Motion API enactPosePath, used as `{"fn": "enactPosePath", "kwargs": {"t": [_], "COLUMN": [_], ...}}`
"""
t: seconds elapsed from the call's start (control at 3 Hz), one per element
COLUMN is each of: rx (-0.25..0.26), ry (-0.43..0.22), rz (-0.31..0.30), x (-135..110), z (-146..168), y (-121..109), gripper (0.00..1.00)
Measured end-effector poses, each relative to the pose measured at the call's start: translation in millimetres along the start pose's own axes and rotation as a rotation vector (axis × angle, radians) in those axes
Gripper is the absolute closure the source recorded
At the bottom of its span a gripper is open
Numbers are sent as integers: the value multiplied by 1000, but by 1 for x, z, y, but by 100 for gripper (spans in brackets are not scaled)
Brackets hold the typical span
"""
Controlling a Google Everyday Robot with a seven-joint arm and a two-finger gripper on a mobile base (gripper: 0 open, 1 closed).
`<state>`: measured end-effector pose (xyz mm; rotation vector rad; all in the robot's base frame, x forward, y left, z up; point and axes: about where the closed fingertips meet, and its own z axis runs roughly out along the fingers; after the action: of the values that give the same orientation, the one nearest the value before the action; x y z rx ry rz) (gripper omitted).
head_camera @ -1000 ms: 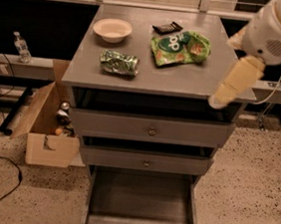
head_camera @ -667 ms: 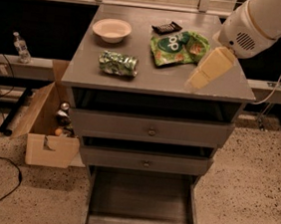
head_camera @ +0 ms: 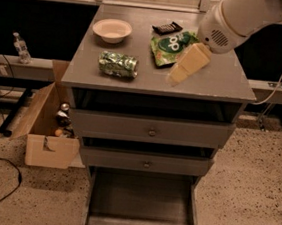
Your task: Place green can into bottom drawer
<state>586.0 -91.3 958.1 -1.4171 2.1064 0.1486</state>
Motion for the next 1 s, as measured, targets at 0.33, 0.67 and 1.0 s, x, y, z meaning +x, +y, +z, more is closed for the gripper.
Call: {"fn": "enactPosePath", "kwargs": {"t": [0.33,0.67,1.0], "rx": [4,-9,-26], "ry": [32,60,91], "rz": [-4,0,-1], "x": [-44,-74,-92], "z": [62,104,143], "y": [-4,-2,-3], "gripper": [0,0,0]}}
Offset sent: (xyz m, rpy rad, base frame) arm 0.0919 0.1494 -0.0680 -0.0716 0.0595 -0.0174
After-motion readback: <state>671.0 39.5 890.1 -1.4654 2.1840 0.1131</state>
